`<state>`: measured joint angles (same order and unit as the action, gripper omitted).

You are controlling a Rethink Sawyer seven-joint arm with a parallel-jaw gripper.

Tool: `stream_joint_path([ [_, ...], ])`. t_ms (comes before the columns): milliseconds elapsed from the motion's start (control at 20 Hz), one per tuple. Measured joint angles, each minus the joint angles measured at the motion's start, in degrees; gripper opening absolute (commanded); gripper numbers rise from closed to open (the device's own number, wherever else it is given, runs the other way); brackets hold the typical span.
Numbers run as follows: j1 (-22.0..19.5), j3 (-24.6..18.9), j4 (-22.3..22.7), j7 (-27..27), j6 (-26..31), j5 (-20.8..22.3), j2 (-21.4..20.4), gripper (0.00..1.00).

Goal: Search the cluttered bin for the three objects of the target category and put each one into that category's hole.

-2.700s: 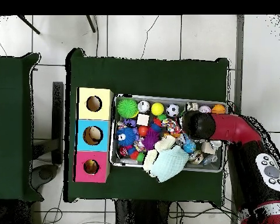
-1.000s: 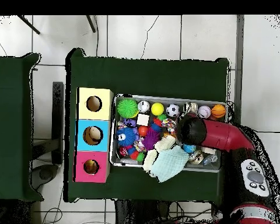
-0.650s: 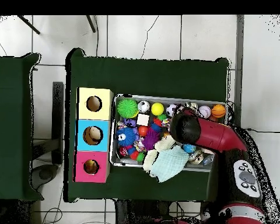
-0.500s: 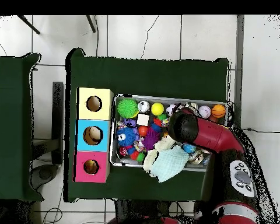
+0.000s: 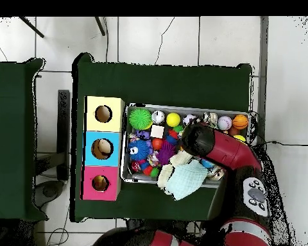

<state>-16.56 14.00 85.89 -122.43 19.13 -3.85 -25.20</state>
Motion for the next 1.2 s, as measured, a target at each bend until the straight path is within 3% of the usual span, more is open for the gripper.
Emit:
stream_joint_path([
  [700, 2.2, 5.3, 0.5, -0.2, 7.0, -6.9, 1.7, 1.00],
  [1200, 3.2, 6.8, 0.9, -0.2, 7.6, -11.5, 3.8, 1.00],
])
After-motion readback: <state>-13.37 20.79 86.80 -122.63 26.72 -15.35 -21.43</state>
